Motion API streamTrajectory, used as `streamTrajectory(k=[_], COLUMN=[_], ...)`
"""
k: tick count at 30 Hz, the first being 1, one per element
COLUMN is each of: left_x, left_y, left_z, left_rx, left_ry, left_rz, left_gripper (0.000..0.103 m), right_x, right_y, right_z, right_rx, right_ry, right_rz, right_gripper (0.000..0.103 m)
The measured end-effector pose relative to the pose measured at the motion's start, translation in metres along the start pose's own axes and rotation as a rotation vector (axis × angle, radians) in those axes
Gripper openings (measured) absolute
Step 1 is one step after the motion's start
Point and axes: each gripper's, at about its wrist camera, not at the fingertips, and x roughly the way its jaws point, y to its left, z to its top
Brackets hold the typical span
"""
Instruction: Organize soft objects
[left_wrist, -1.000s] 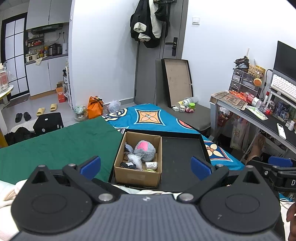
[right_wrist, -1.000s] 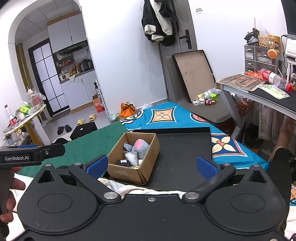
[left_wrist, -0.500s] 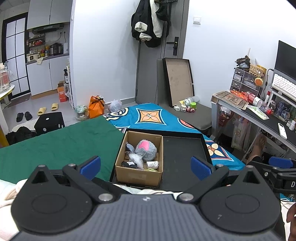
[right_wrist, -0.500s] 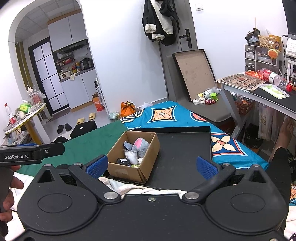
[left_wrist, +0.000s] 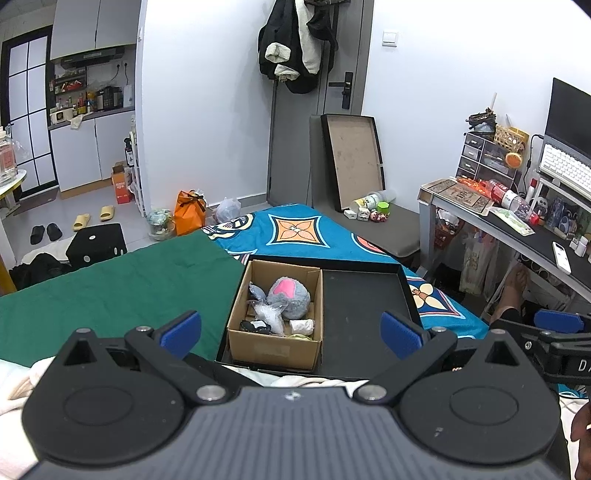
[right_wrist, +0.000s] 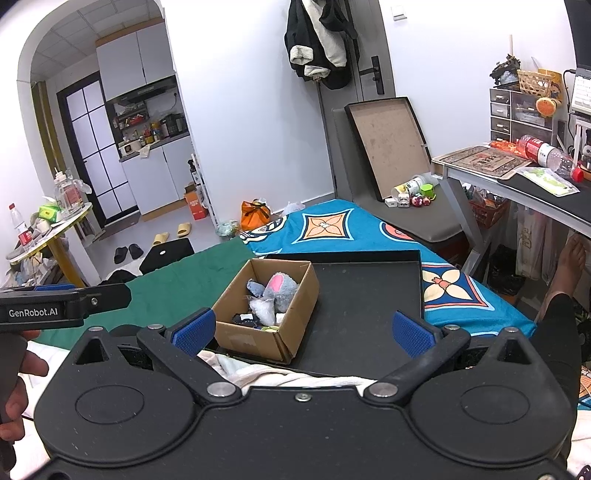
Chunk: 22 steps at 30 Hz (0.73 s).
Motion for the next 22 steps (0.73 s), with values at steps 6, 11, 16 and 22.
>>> streamTrajectory(k=[6, 11, 16, 22], left_x=[-0.0004, 0.0003, 0.0031, 0.0061], left_y=[0.0009, 0.0033, 0.0047, 0.0017], left_z=[0.0023, 0.0034, 0.0017, -0.0006], left_rx=[-0.011, -0.019, -0.017, 0.004], left_ry=[0.005, 0.016, 0.026, 0.043], left_rz=[0.002, -0.001, 0.003, 0.009], left_gripper=[0.102, 0.102, 0.102, 0.102], right_x=[0.0015, 0.0021, 0.002, 0.0061], right_y=[0.0013, 0.0013, -0.0002, -0.0029], right_z=[-0.0012, -0.0035, -0.0041, -0.0048], right_rx=[-0.003, -0.005, -0.004, 0.012], right_ry=[0.004, 0.008, 0.01, 0.025], right_rz=[0.001, 0.002, 0.002, -0.009], right_gripper=[0.103, 0.103, 0.103, 0.103])
